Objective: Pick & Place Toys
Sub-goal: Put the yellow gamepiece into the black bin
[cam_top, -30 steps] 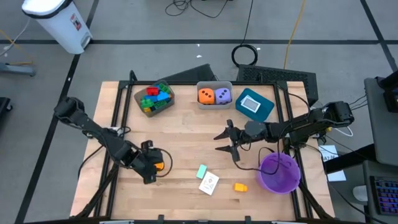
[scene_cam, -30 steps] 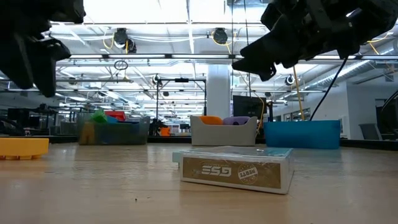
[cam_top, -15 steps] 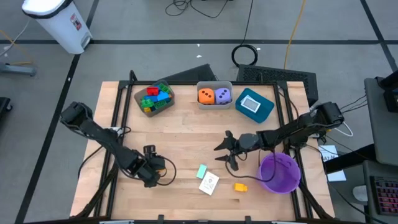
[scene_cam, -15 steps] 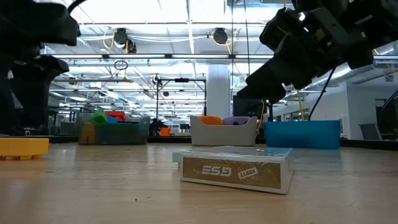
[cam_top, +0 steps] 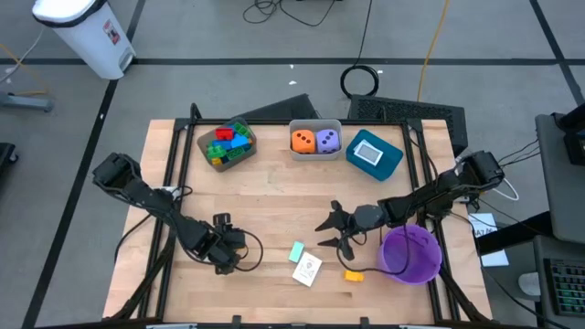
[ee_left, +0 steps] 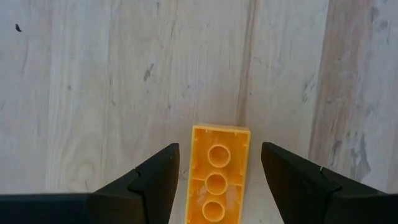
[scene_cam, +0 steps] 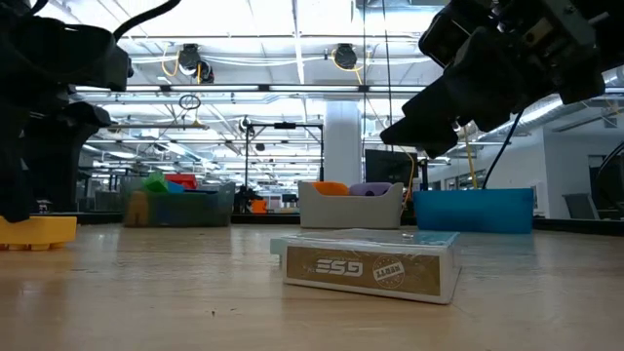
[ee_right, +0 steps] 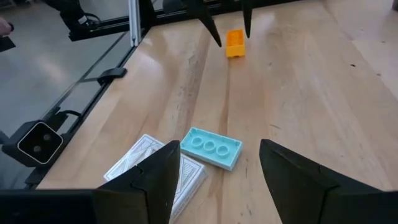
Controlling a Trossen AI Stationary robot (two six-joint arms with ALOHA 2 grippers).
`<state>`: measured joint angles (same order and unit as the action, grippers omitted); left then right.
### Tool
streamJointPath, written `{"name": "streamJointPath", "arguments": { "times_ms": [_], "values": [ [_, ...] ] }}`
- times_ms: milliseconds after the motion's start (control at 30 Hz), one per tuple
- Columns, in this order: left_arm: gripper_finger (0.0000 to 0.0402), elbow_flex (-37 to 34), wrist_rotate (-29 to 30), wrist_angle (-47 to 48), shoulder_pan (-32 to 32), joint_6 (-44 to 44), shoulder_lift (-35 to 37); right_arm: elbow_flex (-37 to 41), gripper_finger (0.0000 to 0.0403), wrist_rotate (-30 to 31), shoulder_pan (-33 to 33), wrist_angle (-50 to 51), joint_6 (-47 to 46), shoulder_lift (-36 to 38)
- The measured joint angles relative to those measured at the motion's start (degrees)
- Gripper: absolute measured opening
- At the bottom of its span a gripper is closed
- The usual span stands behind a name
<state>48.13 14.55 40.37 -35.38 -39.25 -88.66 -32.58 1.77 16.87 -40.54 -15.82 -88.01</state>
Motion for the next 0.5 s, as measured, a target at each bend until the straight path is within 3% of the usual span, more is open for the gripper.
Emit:
{"name": "streamJointPath", "arguments": {
  "times_ms": [400, 500],
  "values": [
    [0.0231, -3.51, -1.6, -4.1, 0.77, -1.85, 0.0, 0.0, 0.0212, 0.08, -0.41, -2.09, 2.19, 0.0],
    [0.0213, -3.51, -1.57, -3.58, 1.09, -1.29, 0.0, 0.0, 0.0212, -0.05, -1.07, -4.19, 3.51, 0.0]
  ]
}}
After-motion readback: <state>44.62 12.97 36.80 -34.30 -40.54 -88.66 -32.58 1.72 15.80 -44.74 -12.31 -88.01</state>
